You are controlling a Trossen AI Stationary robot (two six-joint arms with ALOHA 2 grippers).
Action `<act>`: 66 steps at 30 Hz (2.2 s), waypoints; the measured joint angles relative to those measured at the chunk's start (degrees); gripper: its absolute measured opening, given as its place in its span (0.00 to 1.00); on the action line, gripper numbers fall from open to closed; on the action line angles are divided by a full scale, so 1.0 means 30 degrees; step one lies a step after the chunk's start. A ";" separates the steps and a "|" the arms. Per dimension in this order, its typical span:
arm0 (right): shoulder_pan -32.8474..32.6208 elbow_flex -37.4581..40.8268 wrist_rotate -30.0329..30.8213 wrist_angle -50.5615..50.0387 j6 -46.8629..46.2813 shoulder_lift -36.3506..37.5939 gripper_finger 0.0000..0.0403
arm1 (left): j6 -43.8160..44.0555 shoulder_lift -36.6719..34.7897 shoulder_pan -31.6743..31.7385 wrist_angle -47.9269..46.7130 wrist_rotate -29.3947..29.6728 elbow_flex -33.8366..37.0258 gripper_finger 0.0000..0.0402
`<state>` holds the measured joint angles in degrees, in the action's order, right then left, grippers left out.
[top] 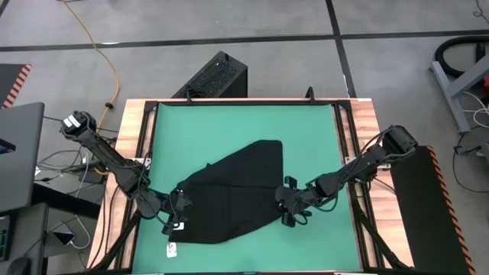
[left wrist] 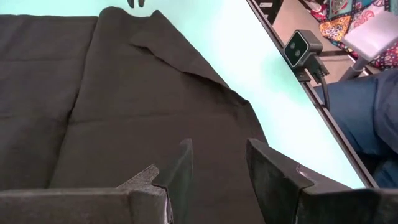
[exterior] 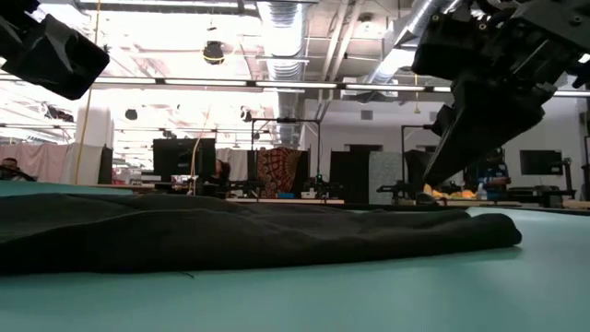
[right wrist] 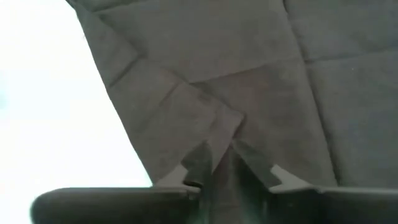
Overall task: Roll napkin
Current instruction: Fold the black table napkin
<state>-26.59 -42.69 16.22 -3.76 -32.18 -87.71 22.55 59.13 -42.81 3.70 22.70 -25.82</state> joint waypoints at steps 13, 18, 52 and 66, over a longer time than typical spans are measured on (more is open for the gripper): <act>0.0758 -0.0378 -0.0683 0.4868 0.6401 -0.2779 0.54 | -0.0628 0.0015 0.0306 0.0036 0.0212 -0.0007 0.35; 0.1233 -0.0878 -0.1504 0.4676 0.6887 -0.4007 0.53 | -0.0628 0.0015 0.0306 0.0013 0.0205 -0.0007 0.35; 0.1282 -0.1569 -0.1367 0.2169 0.7190 -0.3312 0.03 | 0.0650 0.0049 -0.1074 -0.0197 -0.1581 -0.0007 0.33; 0.1239 -0.1569 -0.1294 0.2176 0.6711 -0.3319 0.03 | 0.2534 0.5856 -0.5364 0.0973 -0.0176 -0.0007 0.31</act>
<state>-22.87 -47.40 12.34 2.76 -12.05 -97.67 30.15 76.70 -58.90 6.62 22.17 -25.85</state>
